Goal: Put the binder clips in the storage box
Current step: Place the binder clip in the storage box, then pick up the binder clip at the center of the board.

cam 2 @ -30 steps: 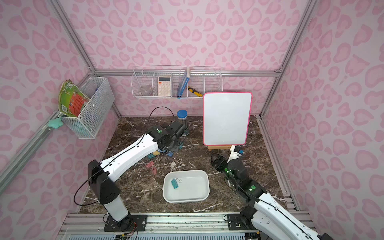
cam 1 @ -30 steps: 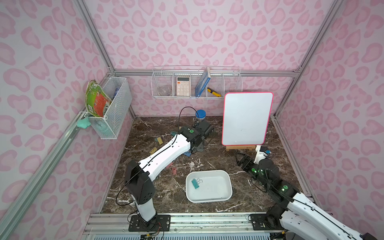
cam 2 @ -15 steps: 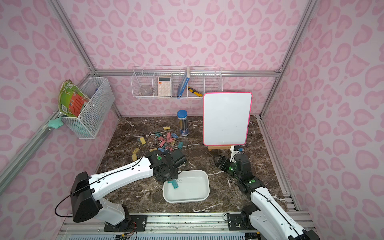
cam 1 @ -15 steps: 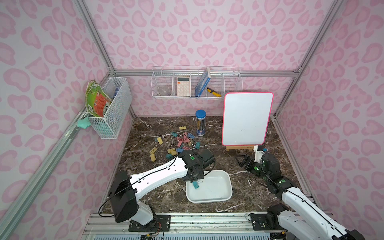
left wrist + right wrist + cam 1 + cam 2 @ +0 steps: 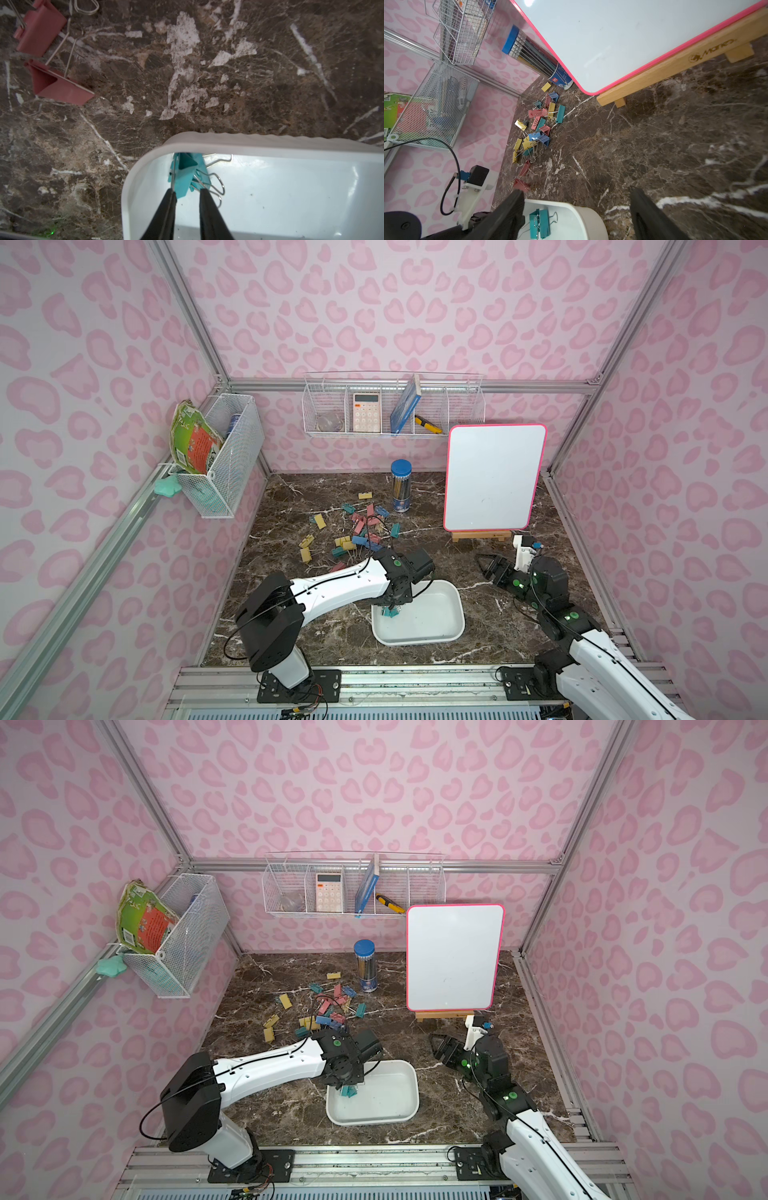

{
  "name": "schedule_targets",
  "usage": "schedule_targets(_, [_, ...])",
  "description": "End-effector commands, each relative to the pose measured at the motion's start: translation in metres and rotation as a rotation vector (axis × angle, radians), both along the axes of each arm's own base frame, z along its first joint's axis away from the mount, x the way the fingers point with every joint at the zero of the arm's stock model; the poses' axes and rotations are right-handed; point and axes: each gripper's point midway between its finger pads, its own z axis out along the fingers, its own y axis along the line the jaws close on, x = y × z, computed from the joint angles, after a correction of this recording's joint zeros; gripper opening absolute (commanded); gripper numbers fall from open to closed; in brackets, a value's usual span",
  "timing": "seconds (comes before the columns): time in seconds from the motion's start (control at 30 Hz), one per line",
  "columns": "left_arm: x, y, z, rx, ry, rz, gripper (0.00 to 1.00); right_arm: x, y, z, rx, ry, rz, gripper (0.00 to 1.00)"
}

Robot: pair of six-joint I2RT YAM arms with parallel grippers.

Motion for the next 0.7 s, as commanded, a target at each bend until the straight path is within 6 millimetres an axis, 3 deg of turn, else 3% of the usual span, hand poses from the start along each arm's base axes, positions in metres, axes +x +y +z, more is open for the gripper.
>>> schedule_targets(0.0, [0.010,0.009,0.017,0.059,-0.060,-0.053,0.28,0.001,-0.002,0.008,0.008,-0.022,-0.017,0.82])
schedule_targets(0.17, [0.033,0.047,0.076,0.105,-0.141,0.027,0.24,0.004,-0.004,0.016,-0.010,-0.051,-0.026,0.82])
schedule_targets(0.23, [0.039,0.068,0.081,0.090,-0.120,0.107,0.23,0.005,-0.003,0.016,-0.011,-0.051,-0.022,0.82])
schedule_targets(0.3, [0.046,0.089,0.077,0.065,-0.115,0.179,0.25,0.005,-0.001,0.018,-0.007,-0.055,-0.010,0.82])
schedule_targets(0.4, [0.053,0.112,0.059,0.001,-0.074,0.270,0.40,0.006,0.002,0.020,-0.011,-0.059,0.006,0.82])
schedule_targets(0.47, [0.058,0.114,0.049,-0.016,-0.048,0.272,0.52,0.006,0.003,0.022,-0.021,-0.061,0.014,0.82])
schedule_targets(0.6, [0.063,0.113,0.035,0.055,0.040,0.225,0.86,0.005,0.004,0.022,-0.033,-0.059,0.024,0.82])
schedule_targets(0.67, [0.063,0.115,0.024,0.094,0.085,0.219,0.88,0.004,0.004,0.021,-0.027,-0.056,0.025,0.82])
